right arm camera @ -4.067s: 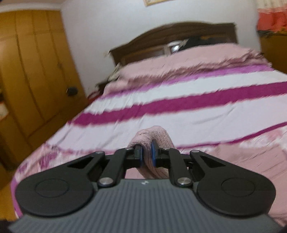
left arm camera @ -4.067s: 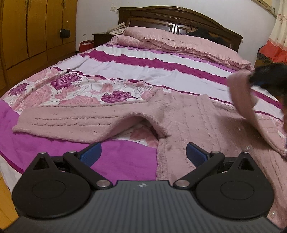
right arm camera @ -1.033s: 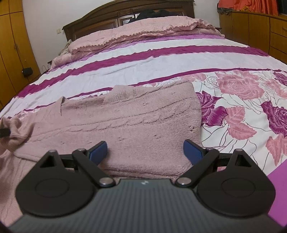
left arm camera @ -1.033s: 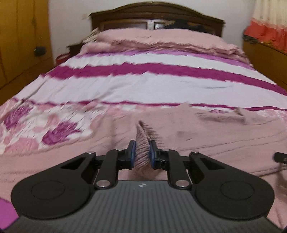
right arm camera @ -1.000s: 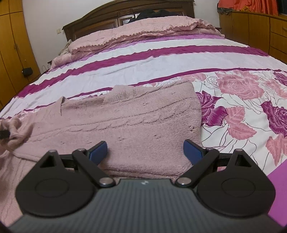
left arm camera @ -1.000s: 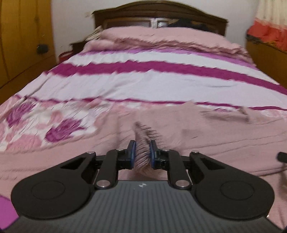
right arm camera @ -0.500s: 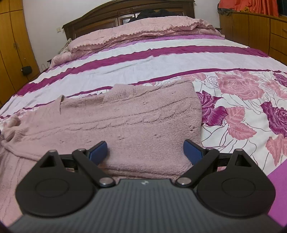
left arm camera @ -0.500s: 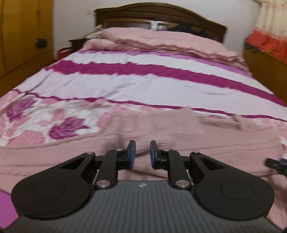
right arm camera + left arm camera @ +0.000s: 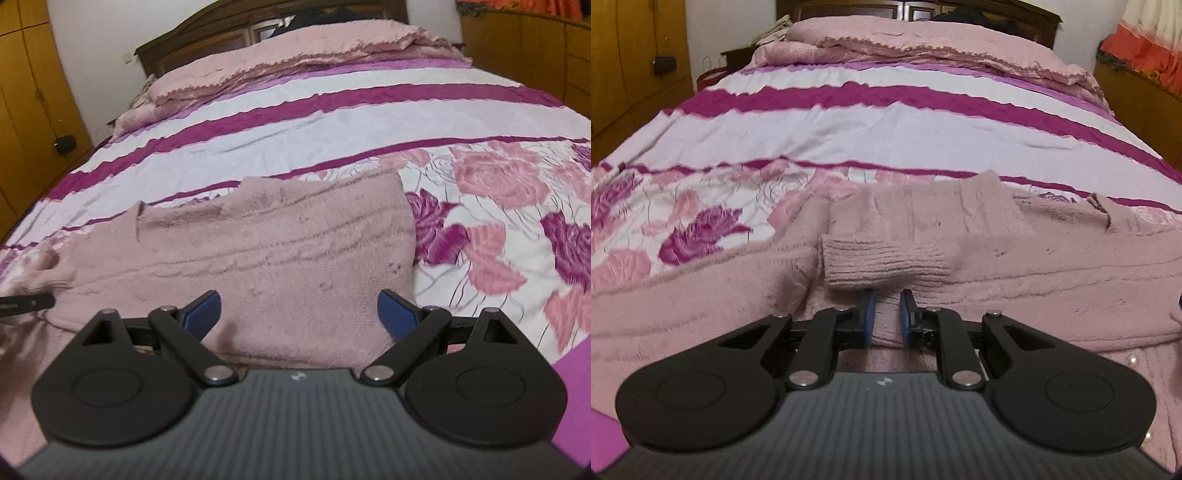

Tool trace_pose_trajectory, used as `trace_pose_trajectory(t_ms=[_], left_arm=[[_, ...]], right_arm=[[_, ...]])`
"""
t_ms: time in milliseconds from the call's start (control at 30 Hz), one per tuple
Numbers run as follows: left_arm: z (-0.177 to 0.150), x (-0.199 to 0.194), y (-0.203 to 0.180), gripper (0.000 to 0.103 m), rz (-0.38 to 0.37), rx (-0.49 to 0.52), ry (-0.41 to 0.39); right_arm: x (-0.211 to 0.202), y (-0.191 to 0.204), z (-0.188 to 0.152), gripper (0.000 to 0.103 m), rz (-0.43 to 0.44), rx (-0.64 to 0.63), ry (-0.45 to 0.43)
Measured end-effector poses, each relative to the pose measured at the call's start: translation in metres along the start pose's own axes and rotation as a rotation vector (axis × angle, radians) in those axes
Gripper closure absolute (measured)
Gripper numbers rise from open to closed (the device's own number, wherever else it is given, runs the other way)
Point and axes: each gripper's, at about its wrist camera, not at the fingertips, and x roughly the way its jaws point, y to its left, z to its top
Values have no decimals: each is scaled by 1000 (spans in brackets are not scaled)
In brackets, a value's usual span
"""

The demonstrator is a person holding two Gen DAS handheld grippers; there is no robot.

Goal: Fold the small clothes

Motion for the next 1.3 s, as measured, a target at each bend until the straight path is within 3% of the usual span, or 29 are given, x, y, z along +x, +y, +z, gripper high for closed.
trace_pose_trajectory(t_ms=[200, 367, 400, 433, 600, 800, 867, 900, 933, 967, 1067, 1167, 1300], left_arm=[[23, -11, -4, 84, -97, -5, -34], [49, 5, -20, 83, -129, -3, -39], [54, 10, -23, 83, -134, 4, -43], [60, 16, -26, 83, -142, 11, -43], [79, 45, -38, 83, -153, -3, -24], [71, 77, -51, 83, -177, -16, 29], [65, 81, -54, 83, -171, -2, 31], [64, 82, -55, 83, -168, 5, 26], [63, 82, -55, 83, -168, 9, 23], [62, 82, -55, 82, -168, 9, 21], [61, 82, -53, 82, -169, -4, 17], [59, 82, -53, 81, -165, -4, 7], [55, 84, -56, 81, -153, 5, 1]], right_arm=[[6, -7, 54, 10, 9, -88, -4], [52, -8, 89, 11, 57, -117, 42], [63, -7, 94, 15, 80, -110, 61], [76, -6, 100, 26, 96, -99, 82], [116, 14, 118, 29, 172, -167, 147], [157, 33, 119, 29, 191, -313, 274], [162, 34, 116, 40, 212, -335, 295], [160, 37, 114, 54, 234, -363, 289], [157, 39, 113, 79, 263, -380, 281], [153, 40, 112, 88, 278, -386, 273], [131, 48, 104, 91, 266, -458, 143], [117, 47, 98, 91, 191, -488, -3], [134, 52, 82, 90, 99, -554, 37]])
